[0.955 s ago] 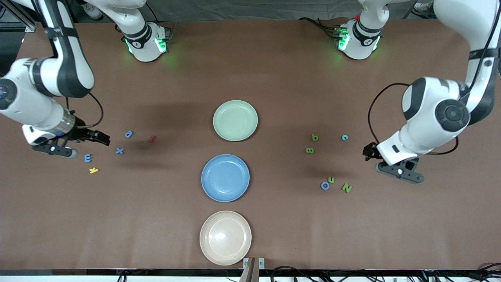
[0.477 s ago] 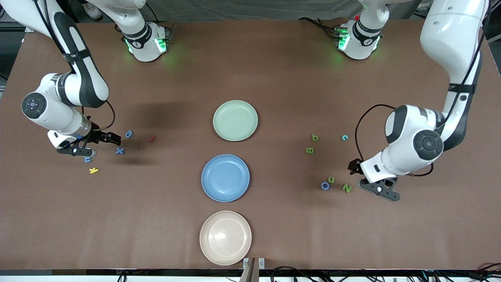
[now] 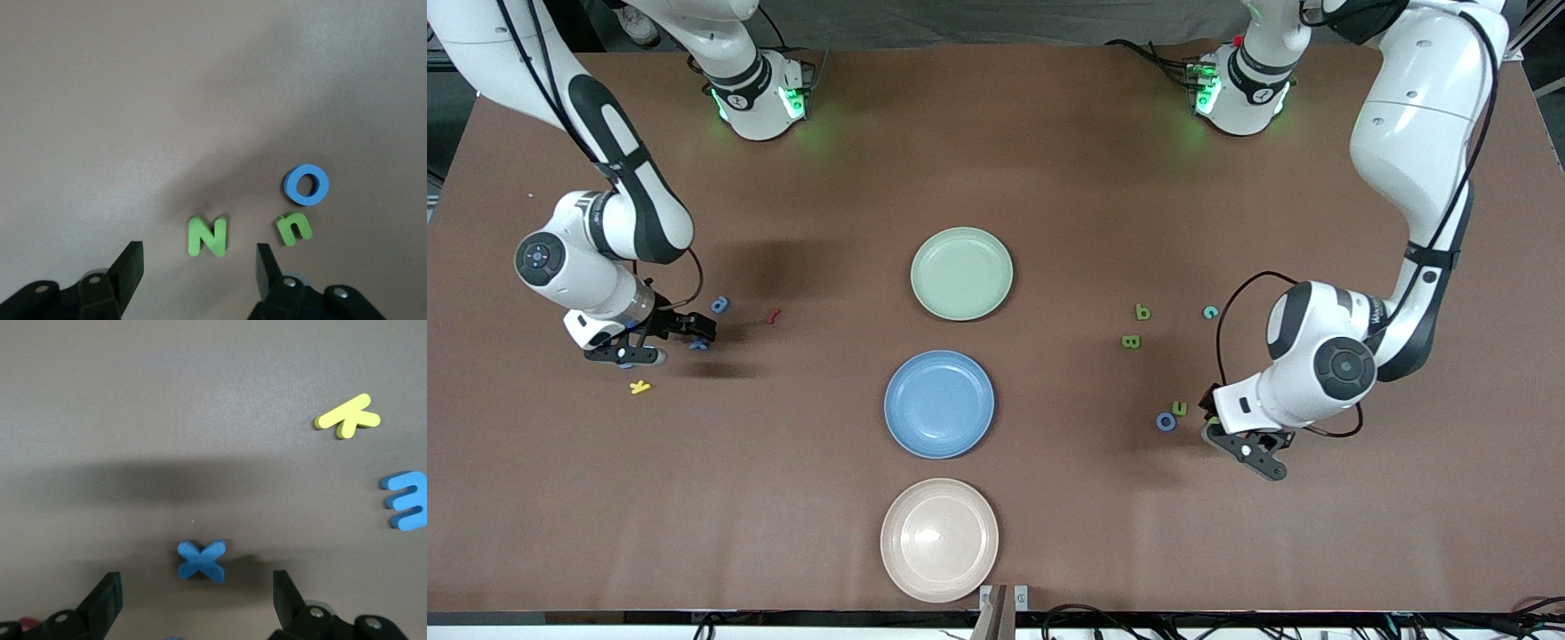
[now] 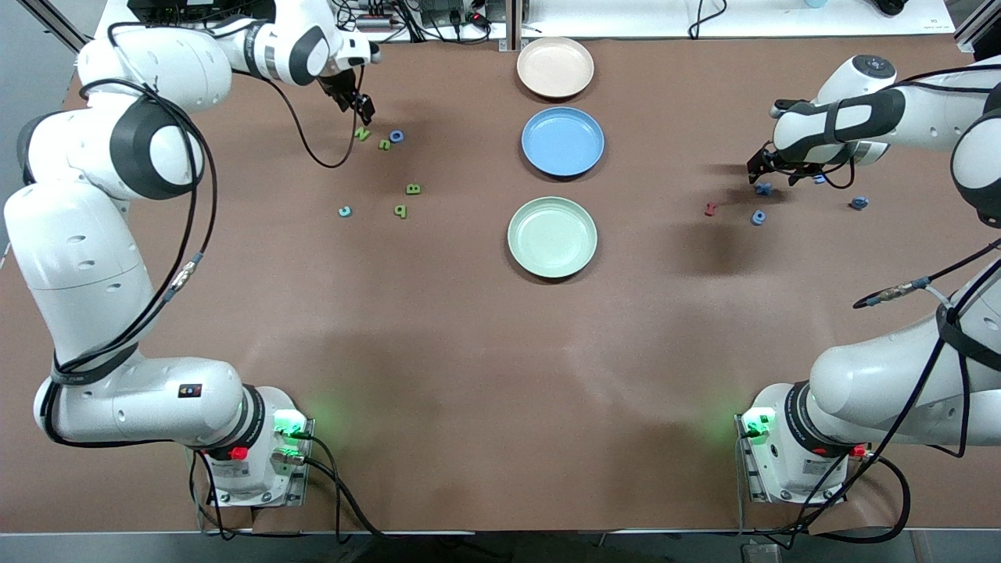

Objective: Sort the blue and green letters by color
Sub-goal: 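Grasp green N with the left gripper while the right gripper grasps blue x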

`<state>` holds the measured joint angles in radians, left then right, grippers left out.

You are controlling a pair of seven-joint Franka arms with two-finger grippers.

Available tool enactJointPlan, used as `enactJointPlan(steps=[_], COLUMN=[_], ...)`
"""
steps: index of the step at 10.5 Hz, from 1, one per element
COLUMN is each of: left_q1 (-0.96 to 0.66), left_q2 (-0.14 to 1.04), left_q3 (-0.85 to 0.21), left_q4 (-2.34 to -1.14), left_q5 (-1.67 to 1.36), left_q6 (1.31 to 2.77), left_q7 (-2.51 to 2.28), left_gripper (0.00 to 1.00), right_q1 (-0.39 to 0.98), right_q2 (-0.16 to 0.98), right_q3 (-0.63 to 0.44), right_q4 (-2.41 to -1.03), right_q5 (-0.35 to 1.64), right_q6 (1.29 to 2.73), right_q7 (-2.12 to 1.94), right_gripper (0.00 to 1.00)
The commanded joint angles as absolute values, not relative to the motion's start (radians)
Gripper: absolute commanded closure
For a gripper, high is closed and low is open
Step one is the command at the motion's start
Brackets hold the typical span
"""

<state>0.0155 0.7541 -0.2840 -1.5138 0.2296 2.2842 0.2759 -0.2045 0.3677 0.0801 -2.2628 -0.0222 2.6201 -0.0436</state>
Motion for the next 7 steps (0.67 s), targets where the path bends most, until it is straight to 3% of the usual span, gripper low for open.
enactJointPlan(steps=[1, 4, 5, 7], left_q1=[0.003, 0.005, 0.006, 0.014], left_q2=[0.799, 0.819, 0.827, 0.834], left_q3=[-0.275, -0.275, -0.273, -0.273], left_q4=[-1.485, -1.488, -1.491, -1.493], left_q5=[0.261, 0.265, 0.265, 0.270], left_q6=[2.305, 2.330, 2.335, 2.350], left_q7=[0.293, 0.293, 0.293, 0.293], left_gripper=[0.24, 0.24, 0.26, 0.30], right_q1=[-0.225, -0.224, -0.224, -0.222], right_q2=[0.416, 0.437, 0.437, 0.434], right_q3=[0.087, 0.086, 0.086, 0.086], right_q4=[-2.273, -2.279, -2.283, -2.292], right_q5=[-0.028, -0.028, -0.031, -0.034], right_q6=[2.696, 2.741, 2.743, 2.741], right_q7=[-0.057, -0.046, -0.046, -0.048], right_gripper=[0.00, 0.02, 0.15, 0.32])
